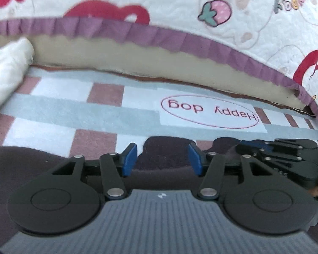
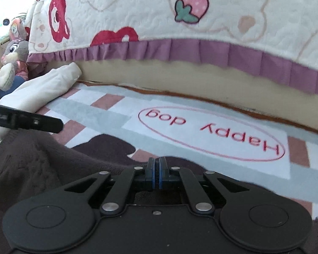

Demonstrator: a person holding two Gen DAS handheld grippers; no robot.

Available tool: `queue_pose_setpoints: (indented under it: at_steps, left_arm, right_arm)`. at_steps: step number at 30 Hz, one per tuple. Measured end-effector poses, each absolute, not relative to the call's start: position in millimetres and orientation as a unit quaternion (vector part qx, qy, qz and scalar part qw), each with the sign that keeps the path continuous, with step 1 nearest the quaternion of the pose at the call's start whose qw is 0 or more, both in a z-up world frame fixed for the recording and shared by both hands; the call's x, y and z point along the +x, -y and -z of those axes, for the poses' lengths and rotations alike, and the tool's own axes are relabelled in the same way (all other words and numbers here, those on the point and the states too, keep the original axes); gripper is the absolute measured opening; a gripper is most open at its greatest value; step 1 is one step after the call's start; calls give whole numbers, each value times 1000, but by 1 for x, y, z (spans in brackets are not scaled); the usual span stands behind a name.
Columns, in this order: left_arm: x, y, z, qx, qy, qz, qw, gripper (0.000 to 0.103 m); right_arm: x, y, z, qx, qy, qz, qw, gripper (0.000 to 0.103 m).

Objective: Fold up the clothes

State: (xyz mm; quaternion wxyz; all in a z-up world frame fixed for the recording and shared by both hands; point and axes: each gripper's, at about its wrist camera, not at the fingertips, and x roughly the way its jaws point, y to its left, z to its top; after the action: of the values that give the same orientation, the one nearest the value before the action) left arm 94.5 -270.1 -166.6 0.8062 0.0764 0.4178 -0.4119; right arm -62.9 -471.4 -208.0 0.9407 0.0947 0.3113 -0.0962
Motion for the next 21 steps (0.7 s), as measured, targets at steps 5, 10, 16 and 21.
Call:
queue_pose_setpoints:
  at_steps: [5,10,16,21]
  left_arm:
    - [95,279,178,123,-434,426,784,53]
    - [68,279,190,160,-421,440,777,53]
    - [67,279,188,152,-442,444,765,56]
    - [89,275,189,53,-518,420,743,70]
  right_arm:
    - [-71,467,211,94,-342,77,932,4]
    - [-82,461,206,97,-384,45,917,4]
    - [-76,467,218,126,-416,29,900,5]
    - [-77,483,218,189,-434,9,881,11]
